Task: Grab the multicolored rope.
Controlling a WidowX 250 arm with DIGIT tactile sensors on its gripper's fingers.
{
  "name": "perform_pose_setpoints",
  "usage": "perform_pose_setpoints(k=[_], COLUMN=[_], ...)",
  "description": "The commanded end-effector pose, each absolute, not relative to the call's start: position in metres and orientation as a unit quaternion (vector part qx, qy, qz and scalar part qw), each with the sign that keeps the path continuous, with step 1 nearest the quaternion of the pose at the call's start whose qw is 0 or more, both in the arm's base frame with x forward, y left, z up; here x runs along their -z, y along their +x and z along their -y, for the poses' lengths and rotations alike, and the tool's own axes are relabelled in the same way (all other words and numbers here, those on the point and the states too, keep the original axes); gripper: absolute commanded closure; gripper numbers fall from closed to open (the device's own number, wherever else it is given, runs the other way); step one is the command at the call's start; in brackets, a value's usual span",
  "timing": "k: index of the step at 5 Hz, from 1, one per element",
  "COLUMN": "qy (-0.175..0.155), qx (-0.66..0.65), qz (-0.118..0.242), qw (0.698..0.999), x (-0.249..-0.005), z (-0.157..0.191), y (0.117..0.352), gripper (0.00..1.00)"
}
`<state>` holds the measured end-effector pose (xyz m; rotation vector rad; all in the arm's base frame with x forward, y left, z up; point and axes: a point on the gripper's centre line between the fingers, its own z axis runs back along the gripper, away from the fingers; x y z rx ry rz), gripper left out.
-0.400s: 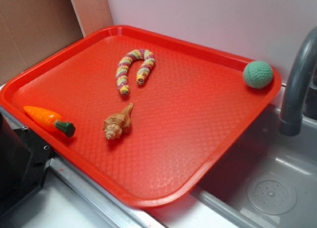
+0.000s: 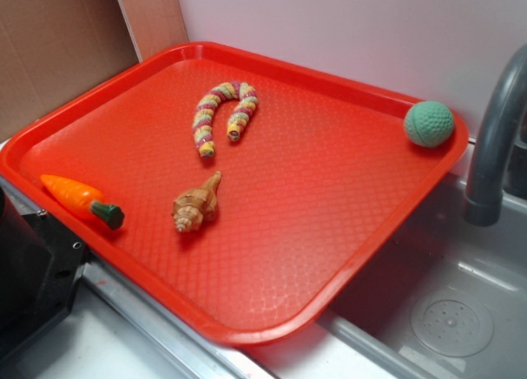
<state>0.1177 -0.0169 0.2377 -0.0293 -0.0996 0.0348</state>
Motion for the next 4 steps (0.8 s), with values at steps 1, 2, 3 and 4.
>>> perform_pose_setpoints(k=[1,2,3,4], qy=[0.063,0.057,0.044,0.044], qx=[-0.252,-0.332,-0.319,-0.319], qz=[0.055,0.11,0.113,0.113], qw=[0.964,0.935,0.94,0.94], x=[-0.149,-0.115,-0.083,-0.083], z=[-0.035,-0.043,-0.037,-0.037], y=[0.191,0.227,0.243,0.243], gripper=[0.0,0.0,0.0,0.0])
